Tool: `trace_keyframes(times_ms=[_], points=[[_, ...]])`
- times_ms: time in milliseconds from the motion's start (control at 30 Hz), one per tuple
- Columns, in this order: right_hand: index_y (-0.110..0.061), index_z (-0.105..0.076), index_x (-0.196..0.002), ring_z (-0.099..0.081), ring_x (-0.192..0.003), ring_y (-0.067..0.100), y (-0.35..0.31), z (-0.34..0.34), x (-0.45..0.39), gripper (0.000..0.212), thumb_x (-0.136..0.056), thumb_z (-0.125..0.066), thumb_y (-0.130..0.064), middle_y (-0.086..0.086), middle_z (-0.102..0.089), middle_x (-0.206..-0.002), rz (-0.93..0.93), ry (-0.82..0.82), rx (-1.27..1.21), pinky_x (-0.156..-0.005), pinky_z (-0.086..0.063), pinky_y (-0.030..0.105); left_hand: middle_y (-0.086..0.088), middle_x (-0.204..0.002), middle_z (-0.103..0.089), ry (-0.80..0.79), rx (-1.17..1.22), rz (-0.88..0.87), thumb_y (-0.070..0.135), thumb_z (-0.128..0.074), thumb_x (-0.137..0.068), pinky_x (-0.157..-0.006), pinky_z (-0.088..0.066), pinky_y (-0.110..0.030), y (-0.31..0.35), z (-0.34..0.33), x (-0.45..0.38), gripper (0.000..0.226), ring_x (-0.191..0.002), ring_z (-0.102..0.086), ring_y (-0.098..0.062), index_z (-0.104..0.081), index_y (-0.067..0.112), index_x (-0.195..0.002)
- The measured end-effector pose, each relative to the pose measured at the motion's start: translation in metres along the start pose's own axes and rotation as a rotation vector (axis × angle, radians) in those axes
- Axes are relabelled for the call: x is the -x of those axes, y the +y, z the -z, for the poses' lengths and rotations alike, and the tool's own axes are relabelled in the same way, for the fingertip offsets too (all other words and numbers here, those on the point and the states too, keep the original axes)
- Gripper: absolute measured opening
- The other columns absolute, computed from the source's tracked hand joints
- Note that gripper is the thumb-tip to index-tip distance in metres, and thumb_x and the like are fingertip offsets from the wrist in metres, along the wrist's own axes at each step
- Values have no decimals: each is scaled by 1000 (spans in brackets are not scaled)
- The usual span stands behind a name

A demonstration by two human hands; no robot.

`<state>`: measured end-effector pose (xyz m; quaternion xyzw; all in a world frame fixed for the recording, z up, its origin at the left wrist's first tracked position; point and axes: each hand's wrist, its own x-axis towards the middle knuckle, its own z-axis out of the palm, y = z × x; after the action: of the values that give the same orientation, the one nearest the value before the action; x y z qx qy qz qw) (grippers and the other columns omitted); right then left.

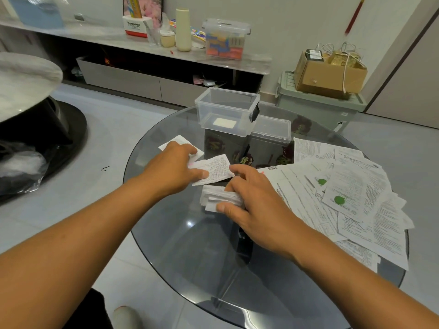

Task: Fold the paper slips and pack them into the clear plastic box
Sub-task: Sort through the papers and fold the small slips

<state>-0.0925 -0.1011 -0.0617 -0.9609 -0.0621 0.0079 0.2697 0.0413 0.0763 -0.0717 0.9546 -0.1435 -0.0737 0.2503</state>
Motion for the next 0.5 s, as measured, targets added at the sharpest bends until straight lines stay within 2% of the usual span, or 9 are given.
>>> trace_keyframes(times_ms=[33,67,133,167,233,333,400,467,500], points=[[-30,-55,-99,-48,-122,8,0,1,1,14,-98,-65,-40,-13,-45,-145,-15,1,-65,-101,-45,31,0,-114,-61,-22,44,16,43,-82,-81,-79,-48,-33,3,1,0,57,-95,-61,-20,-60,24,-129],[-30,-54,-96,-58,-108,7,1,2,3,15,-98,-66,-39,-11,-57,-131,-43,14,-144,-89,-51,32,2,-104,-61,-48,93,32,39,-83,-81,-71,-45,-31,5,1,-1,46,-85,-59,-17,-63,24,-120],[-31,-52,-91,-65,-74,9,4,3,5,18,-97,-68,-37,-8,-68,-93,-118,68,-307,-62,-52,30,3,-95,-61,-76,130,32,30,-85,-80,-62,-40,-28,8,2,-1,30,-77,-56,-14,-65,23,-101],[-32,-52,-91,-65,-67,12,6,4,5,19,-96,-69,-36,-5,-68,-85,-149,119,-360,-55,-51,31,4,-95,-61,-82,134,22,27,-86,-79,-61,-39,-27,9,2,-2,27,-76,-55,-13,-65,23,-96],[-38,-53,-100,-68,-70,15,8,6,4,21,-95,-72,-29,-7,-65,-92,-199,220,-470,-56,-55,34,6,-96,-61,-97,137,0,25,-86,-79,-61,-39,-28,9,3,-1,26,-77,-55,-12,-63,22,-91],[-40,-53,-128,-66,-92,7,14,12,1,42,-94,-73,-23,-16,-61,-111,-253,319,-553,-69,-58,24,7,-90,-63,-119,193,-79,16,-83,-82,-62,-42,-21,6,8,-1,20,-71,-55,-6,-64,23,-85],[-37,-60,-121,-65,-95,7,18,17,0,31,-96,-72,-24,-18,-64,-109,-281,328,-547,-65,-53,17,5,-82,-64,-134,236,-162,10,-79,-85,-62,-43,-10,5,16,2,19,-65,-56,-1,-66,24,-83],[-32,-66,-111,-65,-87,9,22,21,0,16,-97,-70,-26,-13,-67,-100,-313,289,-536,-54,-48,13,4,-85,-69,-154,244,-217,10,-77,-88,-68,-45,-13,5,25,5,16,-72,-62,-3,-67,24,-87],[-30,-67,-109,-64,-84,10,22,23,0,12,-97,-69,-28,-11,-67,-98,-324,269,-513,-53,-47,14,4,-88,-70,-161,239,-222,14,-76,-89,-70,-46,-15,5,29,7,14,-76,-63,-6,-67,25,-91]])
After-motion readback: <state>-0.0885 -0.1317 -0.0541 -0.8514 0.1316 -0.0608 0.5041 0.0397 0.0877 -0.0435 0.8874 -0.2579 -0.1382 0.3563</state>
